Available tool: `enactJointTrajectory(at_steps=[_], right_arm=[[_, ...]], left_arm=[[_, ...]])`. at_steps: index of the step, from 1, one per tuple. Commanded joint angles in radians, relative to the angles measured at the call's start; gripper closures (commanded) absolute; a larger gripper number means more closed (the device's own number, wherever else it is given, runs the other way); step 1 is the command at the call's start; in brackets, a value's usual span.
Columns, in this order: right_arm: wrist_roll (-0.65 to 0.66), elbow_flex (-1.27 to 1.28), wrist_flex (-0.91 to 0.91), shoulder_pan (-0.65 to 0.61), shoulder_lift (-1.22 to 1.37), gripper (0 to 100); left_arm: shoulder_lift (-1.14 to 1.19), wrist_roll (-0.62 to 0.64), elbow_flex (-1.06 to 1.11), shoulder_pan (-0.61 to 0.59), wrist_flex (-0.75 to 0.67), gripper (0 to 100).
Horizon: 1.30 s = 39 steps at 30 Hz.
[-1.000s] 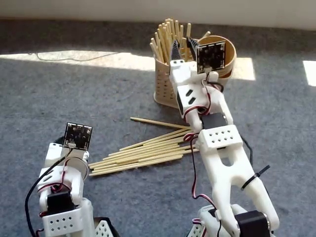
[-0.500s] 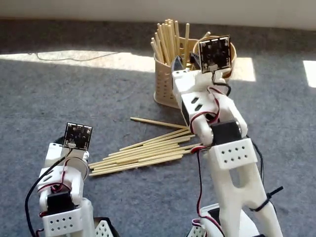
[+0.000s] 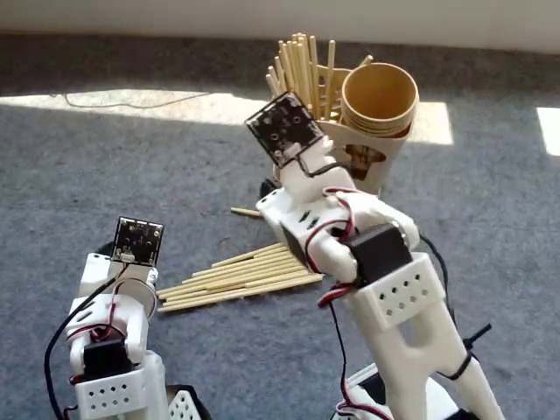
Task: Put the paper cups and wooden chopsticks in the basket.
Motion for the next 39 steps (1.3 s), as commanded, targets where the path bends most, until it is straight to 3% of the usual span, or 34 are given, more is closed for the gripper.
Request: enactJointTrajectory(at_steps=[1,10,39], right_arm=[[0.068,-0.076,0.035,-0.013,0.136,87.8],[0.204,-0.199,0.091,-0.012,0.441,87.8],[0.376,-0.538,0.085,0.093,1.055,87.5]], left_arm=[[-0.002,-0.005,0.019,0.016,-0.002,96],[-0.002,-0.005,0.019,0.016,-0.002,96],[-0.002,-0.005,0.019,0.015,0.0,96]])
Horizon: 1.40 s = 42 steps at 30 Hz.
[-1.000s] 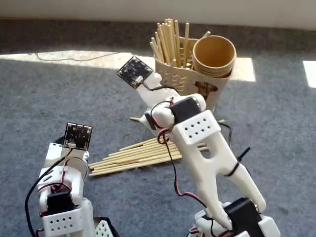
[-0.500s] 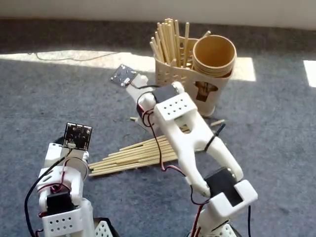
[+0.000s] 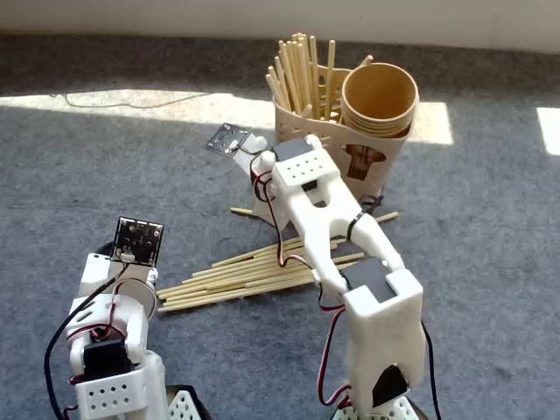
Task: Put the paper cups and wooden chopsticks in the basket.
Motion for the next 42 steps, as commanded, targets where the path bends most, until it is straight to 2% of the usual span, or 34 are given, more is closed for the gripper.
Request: enactJointTrajectory(at_steps=[1,8,12,22,26,35,42], right_arm=[[0.011,-0.071,0.002,0.012,0.01,87.5],[0.011,-0.076,0.002,0.013,0.071,88.7],[0.011,-0.076,0.002,0.012,0.079,99.8],[0.005,-0.065,0.013,0.001,-0.117,99.5],[0.002,-0.067,0.12,-0.016,-0.208,99.5],[-0.221,-0.067,0.216,-0.058,-0.46,99.5],[-0.489,-0.071,0.208,-0.088,-0.661,99.5]], left_arm=[[-0.002,-0.005,0.019,0.015,0.0,96],[-0.002,-0.005,0.019,0.015,0.0,96],[-0.002,-0.005,0.019,0.015,0.0,96],[-0.002,-0.005,0.019,0.015,0.0,96],[-0.002,-0.005,0.019,0.015,0.0,96],[-0.002,-0.005,0.019,0.015,0.0,96],[-0.002,-0.005,0.019,0.015,0.0,96]])
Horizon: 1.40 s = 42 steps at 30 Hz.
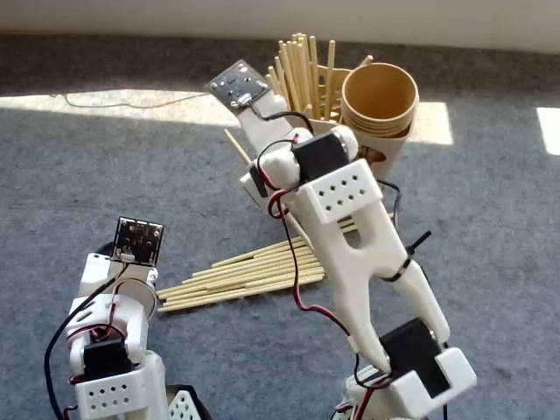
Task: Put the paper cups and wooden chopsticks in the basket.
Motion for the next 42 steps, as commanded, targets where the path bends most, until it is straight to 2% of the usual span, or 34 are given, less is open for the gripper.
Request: enactJointTrajectory(at_steps=[1,4,10,16,21,31,42], right_arm=[[-0.11,-0.039,-0.002,-0.019,-0.124,99.5],[-0.176,-0.042,-0.008,-0.021,-0.171,99.5],[-0.273,-0.042,-0.182,-0.015,-0.275,99.5],[-0.27,-0.033,-0.478,-0.013,-0.357,99.5],[-0.269,-0.031,-0.676,0.042,-0.363,99.5],[-0.269,-0.008,-0.877,0.2,-0.275,99.5],[-0.273,0.024,-1.033,0.302,-0.237,99.5]], left_arm=[[-0.002,-0.005,0.019,0.015,0.0,96],[-0.002,-0.005,0.019,0.015,0.0,96],[-0.002,-0.005,0.019,0.015,0.0,96],[-0.002,-0.005,0.019,0.015,0.0,96],[-0.002,-0.005,0.019,0.015,0.0,96],[-0.002,-0.005,0.019,0.015,0.0,96],[-0.002,-0.005,0.019,0.015,0.0,96]])
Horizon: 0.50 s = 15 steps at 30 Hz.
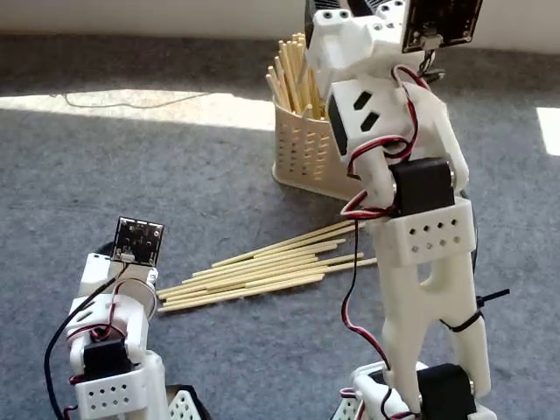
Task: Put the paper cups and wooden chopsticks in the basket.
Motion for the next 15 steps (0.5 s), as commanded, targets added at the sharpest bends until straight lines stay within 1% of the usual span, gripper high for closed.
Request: enactJointTrajectory(at_steps=[1,8,15], right_arm=[[-0.012,0.028,-0.081,0.048,0.004,99.5],[-0.009,0.226,-0.302,0.077,0.027,99.5],[-0.009,0.389,-0.414,0.077,0.028,99.5]], left_arm=[[-0.002,-0.005,0.019,0.015,0.0,96],[-0.001,-0.005,0.019,0.015,0.0,96],[-0.001,-0.005,0.019,0.015,0.0,96]])
